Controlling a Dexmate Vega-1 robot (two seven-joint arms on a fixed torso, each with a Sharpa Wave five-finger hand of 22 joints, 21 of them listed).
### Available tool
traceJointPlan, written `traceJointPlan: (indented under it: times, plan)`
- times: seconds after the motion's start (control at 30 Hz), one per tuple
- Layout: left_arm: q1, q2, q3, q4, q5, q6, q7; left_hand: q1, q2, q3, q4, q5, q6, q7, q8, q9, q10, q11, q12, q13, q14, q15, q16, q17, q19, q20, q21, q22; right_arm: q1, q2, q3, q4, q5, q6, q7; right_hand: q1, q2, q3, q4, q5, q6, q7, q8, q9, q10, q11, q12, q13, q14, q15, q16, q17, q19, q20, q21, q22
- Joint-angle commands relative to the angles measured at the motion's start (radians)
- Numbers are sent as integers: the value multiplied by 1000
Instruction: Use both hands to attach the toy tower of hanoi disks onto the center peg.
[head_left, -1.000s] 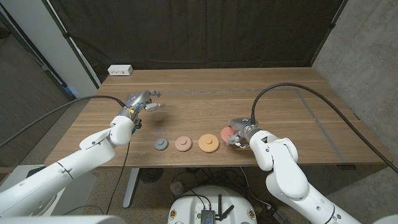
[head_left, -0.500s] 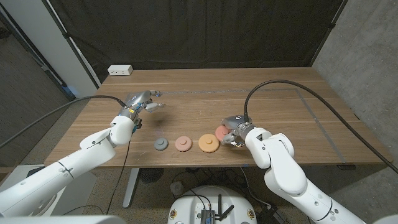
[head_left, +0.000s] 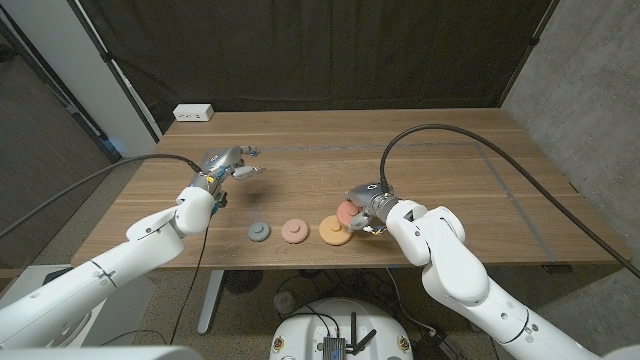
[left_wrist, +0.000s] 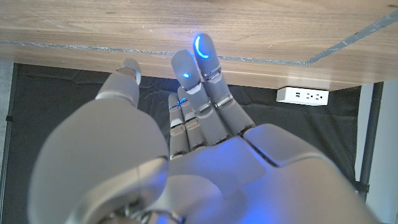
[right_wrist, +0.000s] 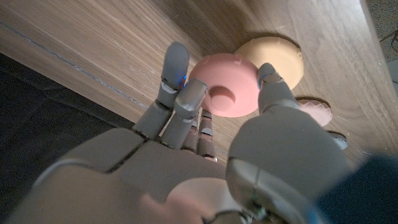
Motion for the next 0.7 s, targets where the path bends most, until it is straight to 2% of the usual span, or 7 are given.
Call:
traceJointPlan:
  times: [0.03,0.7]
  plan:
    - [29,5,-16,-13,-10,0,14,-7,6,-3,2,3,8,-4,-4,2,9,2,-4,2,-6,-36,6,1,-4,-109,6,0,35,-1,-14,9,41,40,9,51,54,45,40,7,130,-129,5,4,183,-179,5,4,13,1,4,4,12,-77,2,1]
    - [38,16,-27,-21,-5,-9,15,-8,5,-3,0,2,7,-6,-5,2,9,1,-6,2,-8,-36,9,0,-7,-109,16,-8,75,10,-57,27,45,68,10,44,48,47,43,7,133,-131,4,3,187,-180,1,9,20,1,4,4,20,-77,1,-2]
